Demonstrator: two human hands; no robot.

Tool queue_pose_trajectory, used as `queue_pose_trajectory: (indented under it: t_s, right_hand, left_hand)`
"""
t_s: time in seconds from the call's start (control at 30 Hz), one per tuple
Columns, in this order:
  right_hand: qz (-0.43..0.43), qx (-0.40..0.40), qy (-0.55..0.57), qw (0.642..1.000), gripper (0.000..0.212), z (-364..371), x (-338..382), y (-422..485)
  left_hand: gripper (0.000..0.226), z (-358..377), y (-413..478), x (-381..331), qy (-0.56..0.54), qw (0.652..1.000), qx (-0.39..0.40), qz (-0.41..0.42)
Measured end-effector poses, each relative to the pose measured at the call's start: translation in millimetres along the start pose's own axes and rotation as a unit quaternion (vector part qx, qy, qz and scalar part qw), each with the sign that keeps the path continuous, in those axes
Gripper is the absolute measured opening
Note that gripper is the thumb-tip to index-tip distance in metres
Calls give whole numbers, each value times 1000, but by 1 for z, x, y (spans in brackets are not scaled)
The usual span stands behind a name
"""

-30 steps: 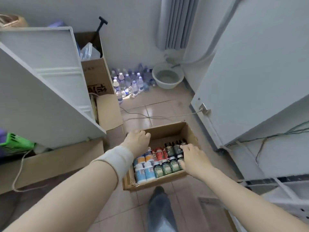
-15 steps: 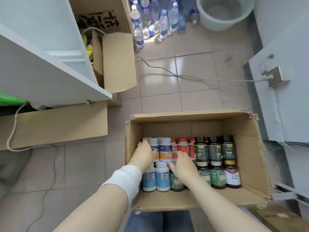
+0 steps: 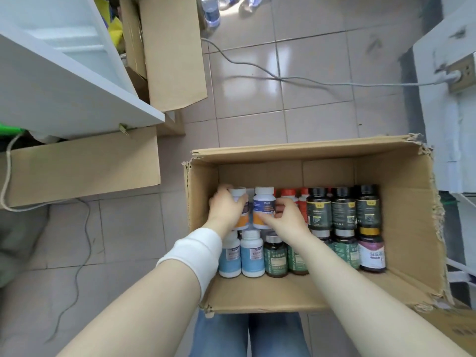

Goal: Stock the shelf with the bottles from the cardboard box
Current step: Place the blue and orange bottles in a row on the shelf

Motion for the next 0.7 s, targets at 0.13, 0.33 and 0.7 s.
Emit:
queue_pose_trajectory:
  t_s: [0.13,0.33,0.7]
  right_hand:
    - [10,-12,95,995,50,-29,13,-35]
    - [-21,-78,187,979,57,-80,42,-134]
    - [-139,-204,338,908,33,-104,33,-405]
  left_hand:
    - [41,-25,-30,-18,-125,991,15,37]
    - [18,-67,-123,-64,-240,959,95,116]
    - [26,-90,-363,-111,-126,864,280,400]
Point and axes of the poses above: each hand's wrist, its own y-axis towards the middle knuckle, its own z-axis out of the palm, x = y × z, the point moved 5 cm from there along y, towards the middle knuckle, and after that the axes turned 8 degrees about y, right-handed, at the moved point
